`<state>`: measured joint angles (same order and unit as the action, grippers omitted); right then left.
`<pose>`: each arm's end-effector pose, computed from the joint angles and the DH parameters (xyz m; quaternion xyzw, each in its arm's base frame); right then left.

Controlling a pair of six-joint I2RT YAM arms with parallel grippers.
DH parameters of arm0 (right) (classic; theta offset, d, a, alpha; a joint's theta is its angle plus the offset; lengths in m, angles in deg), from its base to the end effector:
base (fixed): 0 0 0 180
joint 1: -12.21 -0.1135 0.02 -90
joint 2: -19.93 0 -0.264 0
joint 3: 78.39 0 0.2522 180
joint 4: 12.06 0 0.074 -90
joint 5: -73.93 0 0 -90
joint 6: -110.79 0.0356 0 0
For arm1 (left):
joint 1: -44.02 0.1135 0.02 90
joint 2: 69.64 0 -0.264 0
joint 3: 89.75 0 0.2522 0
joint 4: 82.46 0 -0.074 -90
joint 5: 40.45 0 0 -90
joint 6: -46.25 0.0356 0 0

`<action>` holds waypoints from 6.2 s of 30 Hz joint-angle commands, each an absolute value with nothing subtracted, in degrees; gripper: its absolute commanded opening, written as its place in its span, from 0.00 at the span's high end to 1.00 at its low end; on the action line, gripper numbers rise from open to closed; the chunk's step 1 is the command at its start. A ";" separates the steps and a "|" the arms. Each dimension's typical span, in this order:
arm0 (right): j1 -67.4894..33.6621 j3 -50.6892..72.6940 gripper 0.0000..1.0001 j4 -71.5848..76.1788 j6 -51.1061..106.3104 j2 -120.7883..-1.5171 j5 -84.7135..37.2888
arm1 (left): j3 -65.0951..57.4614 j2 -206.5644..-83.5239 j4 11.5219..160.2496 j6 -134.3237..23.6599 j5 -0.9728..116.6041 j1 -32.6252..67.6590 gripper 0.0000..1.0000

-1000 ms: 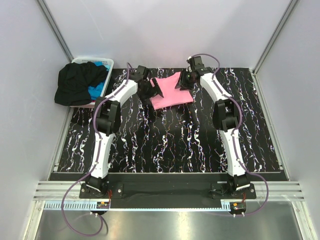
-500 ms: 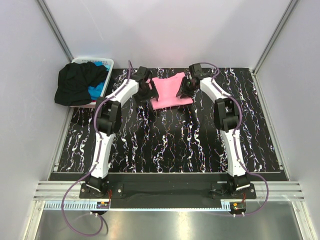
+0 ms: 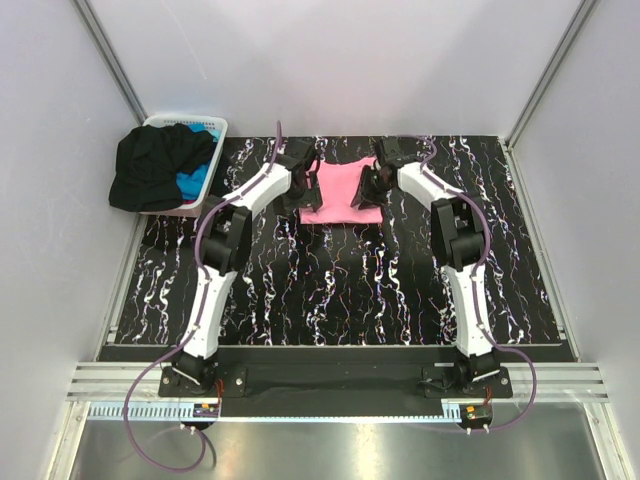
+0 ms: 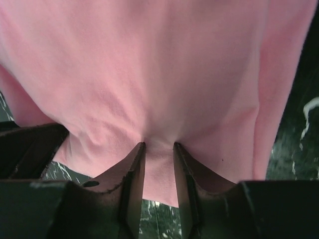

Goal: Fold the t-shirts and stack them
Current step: Fold the tshirt

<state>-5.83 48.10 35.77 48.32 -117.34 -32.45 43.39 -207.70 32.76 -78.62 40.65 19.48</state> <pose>0.4894 0.1700 0.1531 0.0404 0.9528 0.2301 0.1938 0.4621 -0.2049 0.1659 -0.1020 0.9762 -0.0207 0.1905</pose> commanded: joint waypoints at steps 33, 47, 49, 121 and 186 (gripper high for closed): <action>-15.21 19.21 0.68 38.61 51.37 -88.53 -20.82 | 9.70 -172.23 31.84 -80.40 37.69 17.91 0.04; -15.47 28.70 0.83 42.22 49.09 -92.21 -19.77 | 12.43 -172.55 33.58 -80.75 44.19 18.00 0.36; -15.38 31.33 0.88 42.57 48.31 -94.40 -19.15 | 11.56 -173.08 35.69 -80.93 46.82 18.26 0.45; -9.67 55.96 0.70 48.02 44.78 -109.54 -14.84 | 25.71 -183.82 36.32 -79.79 40.14 27.84 0.32; -13.01 15.00 0.67 41.60 52.69 -93.99 -4.91 | 1.80 -174.85 32.37 -83.13 30.31 20.36 0.26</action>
<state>-14.99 17.19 35.22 53.02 -96.27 -12.41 2.84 -179.35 37.33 -85.20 37.13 17.69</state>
